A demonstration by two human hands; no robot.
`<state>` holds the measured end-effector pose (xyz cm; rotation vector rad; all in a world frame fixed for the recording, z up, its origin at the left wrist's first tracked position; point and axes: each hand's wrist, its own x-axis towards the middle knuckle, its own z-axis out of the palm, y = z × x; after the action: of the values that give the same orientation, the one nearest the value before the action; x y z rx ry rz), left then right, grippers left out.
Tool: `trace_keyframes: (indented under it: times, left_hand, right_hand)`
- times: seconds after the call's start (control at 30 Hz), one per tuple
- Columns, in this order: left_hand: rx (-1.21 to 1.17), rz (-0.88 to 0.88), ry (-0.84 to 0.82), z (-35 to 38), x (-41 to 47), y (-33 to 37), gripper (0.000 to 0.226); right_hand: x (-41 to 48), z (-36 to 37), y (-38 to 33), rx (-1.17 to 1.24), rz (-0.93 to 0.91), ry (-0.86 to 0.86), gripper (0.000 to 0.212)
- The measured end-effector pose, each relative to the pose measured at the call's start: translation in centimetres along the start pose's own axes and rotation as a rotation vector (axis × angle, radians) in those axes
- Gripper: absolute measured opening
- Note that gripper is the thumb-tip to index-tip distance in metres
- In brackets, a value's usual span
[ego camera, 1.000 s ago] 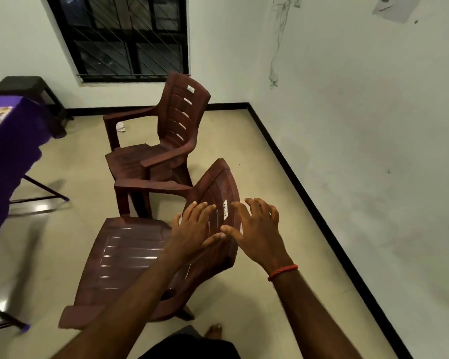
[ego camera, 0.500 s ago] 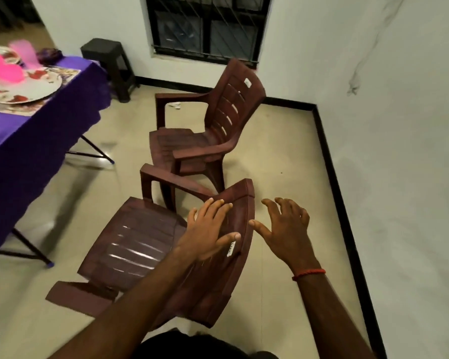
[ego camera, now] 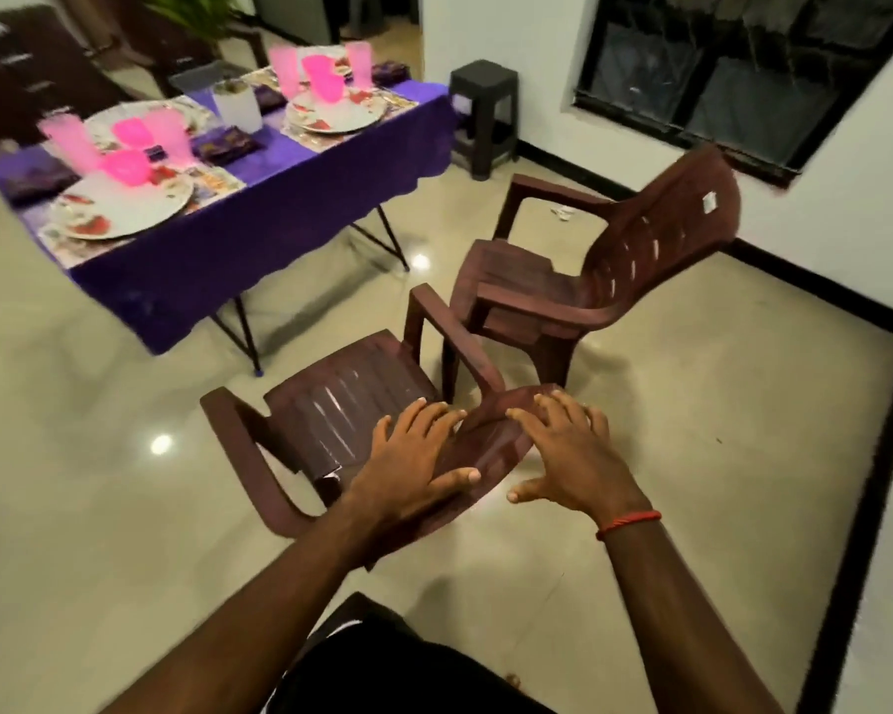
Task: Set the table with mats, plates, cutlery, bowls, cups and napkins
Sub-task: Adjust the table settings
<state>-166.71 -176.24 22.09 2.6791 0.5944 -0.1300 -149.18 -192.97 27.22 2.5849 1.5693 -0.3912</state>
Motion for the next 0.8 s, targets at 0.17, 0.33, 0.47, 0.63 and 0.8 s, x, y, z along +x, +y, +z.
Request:
trace_keyframes:
  times: [0.17,0.33,0.47,0.63,0.8]
  left_hand:
    - [-0.052,-0.17,-0.06,0.9,-4.3,1.4,0.094]
    - [0.012,-0.282,-0.182,2.8,-6.4,1.6,0.104]
    - [0.117,-0.319,-0.2,3.4,-5.8,1.5,0.085]
    - [0.073,-0.34,-0.209,3.2,-4.7,1.2,0.061]
    - [0.109,-0.374,-0.144,0.3,-3.1,-0.3,0.046]
  right_hand:
    - [1.4,2.0,0.1,-0.116,-0.195,-0.042,0.1]
    - [3.6,5.0,0.1,-0.077,-0.381,0.006,0.073]
    - [4.8,6.5,0.1,0.039,-0.435,0.256,0.035]
    - [7.1,6.7,0.6,0.015,-0.561,0.36,0.037]
    - [11.1,5.0,0.1,0.045,-0.623,0.474,0.021]
